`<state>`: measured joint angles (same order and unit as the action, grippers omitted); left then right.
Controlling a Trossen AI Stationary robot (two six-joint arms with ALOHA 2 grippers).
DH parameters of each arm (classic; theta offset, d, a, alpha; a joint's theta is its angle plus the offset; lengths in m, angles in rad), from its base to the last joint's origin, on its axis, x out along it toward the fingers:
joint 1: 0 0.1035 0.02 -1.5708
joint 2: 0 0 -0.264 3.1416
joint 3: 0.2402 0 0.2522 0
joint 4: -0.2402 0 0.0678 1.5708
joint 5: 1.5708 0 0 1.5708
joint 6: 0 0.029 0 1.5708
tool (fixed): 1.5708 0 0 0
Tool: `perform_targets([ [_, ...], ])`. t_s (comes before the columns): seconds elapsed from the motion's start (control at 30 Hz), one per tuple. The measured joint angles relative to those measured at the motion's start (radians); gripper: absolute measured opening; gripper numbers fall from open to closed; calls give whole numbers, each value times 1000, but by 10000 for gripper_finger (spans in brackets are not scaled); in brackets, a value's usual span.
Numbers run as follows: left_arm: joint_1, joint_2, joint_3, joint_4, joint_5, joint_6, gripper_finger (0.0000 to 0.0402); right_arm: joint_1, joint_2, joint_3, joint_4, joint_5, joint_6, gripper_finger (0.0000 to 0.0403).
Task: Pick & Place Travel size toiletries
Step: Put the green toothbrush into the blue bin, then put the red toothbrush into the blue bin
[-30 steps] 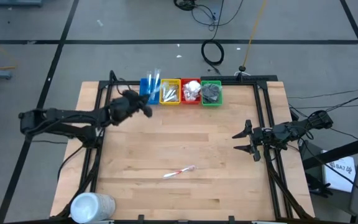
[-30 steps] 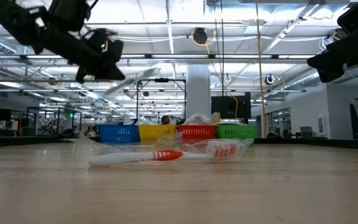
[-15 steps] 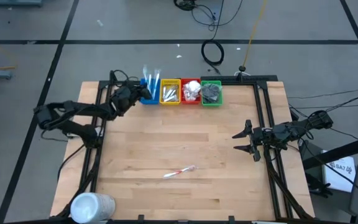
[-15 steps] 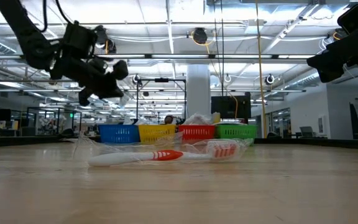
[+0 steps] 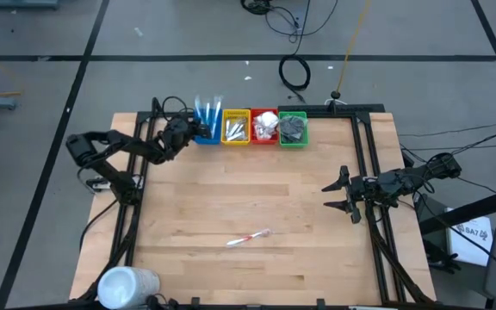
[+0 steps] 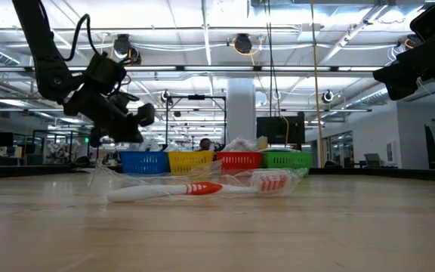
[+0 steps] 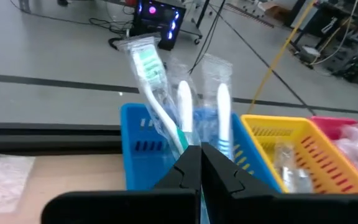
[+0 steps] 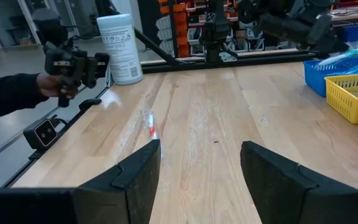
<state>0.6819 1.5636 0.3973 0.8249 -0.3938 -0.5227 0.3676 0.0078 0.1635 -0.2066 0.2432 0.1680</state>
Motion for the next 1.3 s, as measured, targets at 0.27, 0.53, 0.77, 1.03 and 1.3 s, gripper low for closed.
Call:
perform_targets([
  [0.27, 16, 3, 0, -12, 27, 110, 0, 0, 0, 0, 0, 0, -4, 210],
  [0.53, 15, 3, 1, -86, 28, 198, 0, 0, 0, 0, 0, 0, -4, 210],
  [0.77, 8, 3, 1, -90, 28, 203, 15, 0, 0, 0, 0, 1, -4, 210],
  [1.03, 6, 3, 1, -91, 28, 204, 97, 0, 0, 0, 0, 1, -4, 210],
  [1.3, -27, -24, 1, -85, 113, 274, 226, 0, 0, 0, 0, 1, -4, 210],
])
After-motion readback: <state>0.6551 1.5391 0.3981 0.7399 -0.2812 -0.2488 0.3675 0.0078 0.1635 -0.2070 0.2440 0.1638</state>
